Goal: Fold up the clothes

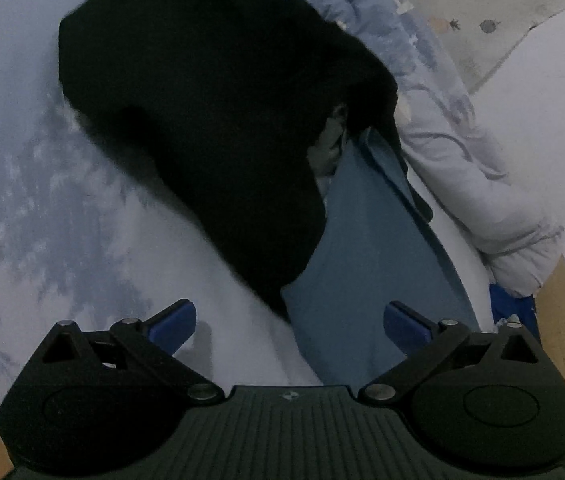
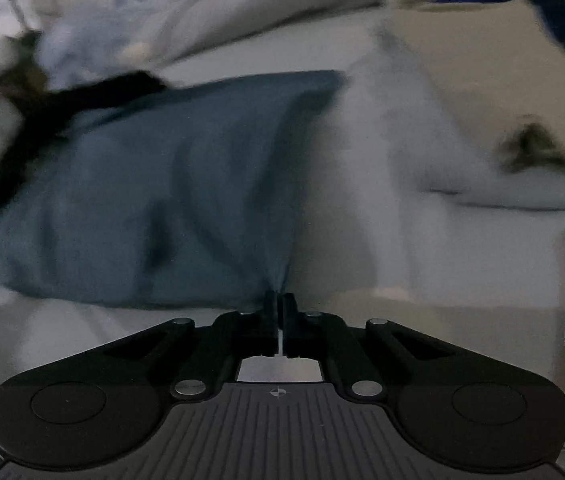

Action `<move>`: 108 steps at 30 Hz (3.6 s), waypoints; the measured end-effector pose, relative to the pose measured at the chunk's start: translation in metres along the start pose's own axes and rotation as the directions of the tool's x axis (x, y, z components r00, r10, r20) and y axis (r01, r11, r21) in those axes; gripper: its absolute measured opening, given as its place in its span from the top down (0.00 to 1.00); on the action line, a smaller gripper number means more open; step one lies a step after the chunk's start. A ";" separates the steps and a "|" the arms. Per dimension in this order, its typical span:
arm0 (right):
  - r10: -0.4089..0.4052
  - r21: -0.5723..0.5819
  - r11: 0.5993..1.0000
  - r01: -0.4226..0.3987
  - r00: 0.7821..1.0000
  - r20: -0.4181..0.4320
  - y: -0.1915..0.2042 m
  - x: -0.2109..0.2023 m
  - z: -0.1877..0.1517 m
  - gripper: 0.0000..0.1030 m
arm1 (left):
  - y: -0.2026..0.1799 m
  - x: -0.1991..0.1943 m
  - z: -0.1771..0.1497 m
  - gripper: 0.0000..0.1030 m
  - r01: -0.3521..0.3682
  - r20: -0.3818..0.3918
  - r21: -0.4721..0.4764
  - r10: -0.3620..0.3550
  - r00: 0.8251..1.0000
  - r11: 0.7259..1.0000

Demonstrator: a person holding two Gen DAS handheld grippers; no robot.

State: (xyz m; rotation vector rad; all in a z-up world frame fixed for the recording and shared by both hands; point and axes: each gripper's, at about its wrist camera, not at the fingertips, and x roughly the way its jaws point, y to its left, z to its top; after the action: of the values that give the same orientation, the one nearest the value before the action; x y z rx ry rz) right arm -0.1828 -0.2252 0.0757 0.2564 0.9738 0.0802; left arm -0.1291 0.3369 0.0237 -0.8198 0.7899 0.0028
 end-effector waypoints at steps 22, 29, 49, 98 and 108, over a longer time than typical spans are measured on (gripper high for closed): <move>0.227 -0.608 0.788 -0.099 0.964 0.137 0.222 0.026 -0.050 0.29 | -0.022 0.013 -0.015 0.94 0.090 -0.057 -0.055 -0.093 0.994 0.994; 0.330 -0.866 0.498 0.045 0.914 0.238 0.360 0.091 -0.082 0.23 | -0.024 0.008 -0.004 0.94 0.106 -0.073 -0.069 -0.111 0.991 0.992; 0.288 -0.908 0.409 0.091 0.931 0.223 0.393 0.096 -0.070 0.97 | -0.022 0.028 -0.015 0.94 0.239 0.036 -0.212 -0.237 0.971 0.948; 0.033 -0.882 0.154 0.445 0.890 0.454 0.133 -0.064 -0.034 0.94 | -0.066 -0.076 -0.005 0.94 0.322 0.122 -0.115 -0.308 0.944 0.940; 0.058 -0.861 0.181 0.475 0.869 0.492 0.150 -0.191 -0.011 0.94 | -0.117 -0.193 -0.023 0.94 0.465 0.250 -0.048 -0.441 0.862 0.884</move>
State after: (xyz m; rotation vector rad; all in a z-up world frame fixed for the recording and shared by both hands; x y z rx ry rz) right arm -0.2920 -0.1125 0.2614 -1.0901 0.3205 0.3601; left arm -0.2483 0.2952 0.2121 -1.0727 0.3613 -0.2787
